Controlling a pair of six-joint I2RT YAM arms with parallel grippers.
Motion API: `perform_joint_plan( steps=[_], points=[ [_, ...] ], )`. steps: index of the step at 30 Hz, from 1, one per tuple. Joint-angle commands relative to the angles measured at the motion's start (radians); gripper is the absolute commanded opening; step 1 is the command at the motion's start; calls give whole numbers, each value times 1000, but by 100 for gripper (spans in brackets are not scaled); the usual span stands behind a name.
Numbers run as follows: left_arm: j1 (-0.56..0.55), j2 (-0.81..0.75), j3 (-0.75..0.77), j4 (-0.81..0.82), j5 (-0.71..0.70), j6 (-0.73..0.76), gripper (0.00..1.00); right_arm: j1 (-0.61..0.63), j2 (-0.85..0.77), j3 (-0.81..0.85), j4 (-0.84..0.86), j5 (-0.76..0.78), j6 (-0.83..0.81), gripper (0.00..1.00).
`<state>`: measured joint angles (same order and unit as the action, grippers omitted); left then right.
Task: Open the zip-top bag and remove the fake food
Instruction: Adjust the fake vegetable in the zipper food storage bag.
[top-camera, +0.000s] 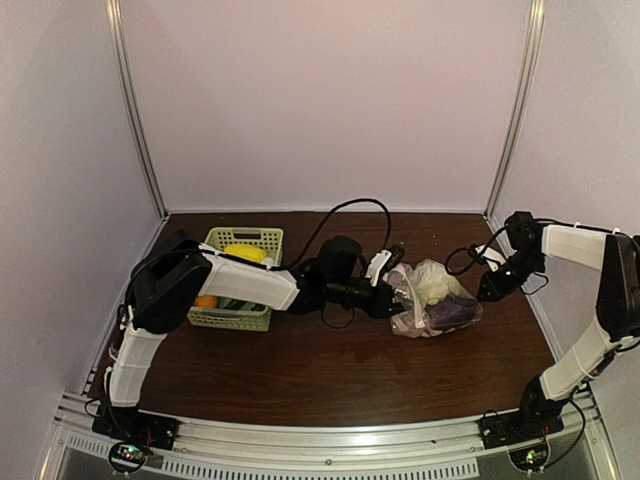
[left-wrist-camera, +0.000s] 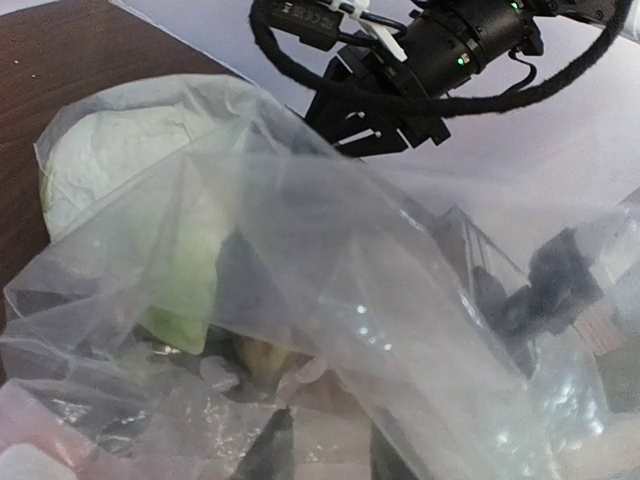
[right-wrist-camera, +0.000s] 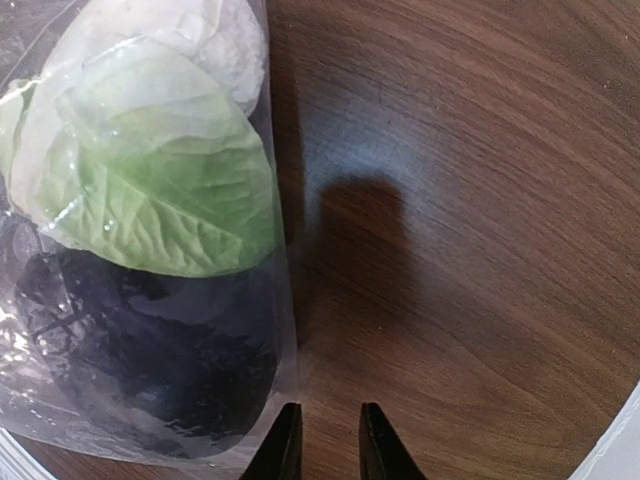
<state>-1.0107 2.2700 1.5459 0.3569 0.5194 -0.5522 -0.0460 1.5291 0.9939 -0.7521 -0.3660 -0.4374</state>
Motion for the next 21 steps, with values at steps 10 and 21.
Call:
perform_joint_plan(
  steps=[10, 21],
  points=[
    [-10, 106, 54, 43, 128, -21, 45, -16, 46, -6, -61, -97, -49, 27],
    [-9, 97, 43, 74, 152, -43, 48, -87, 25, 93, -324, -232, -290, 59]
  ],
)
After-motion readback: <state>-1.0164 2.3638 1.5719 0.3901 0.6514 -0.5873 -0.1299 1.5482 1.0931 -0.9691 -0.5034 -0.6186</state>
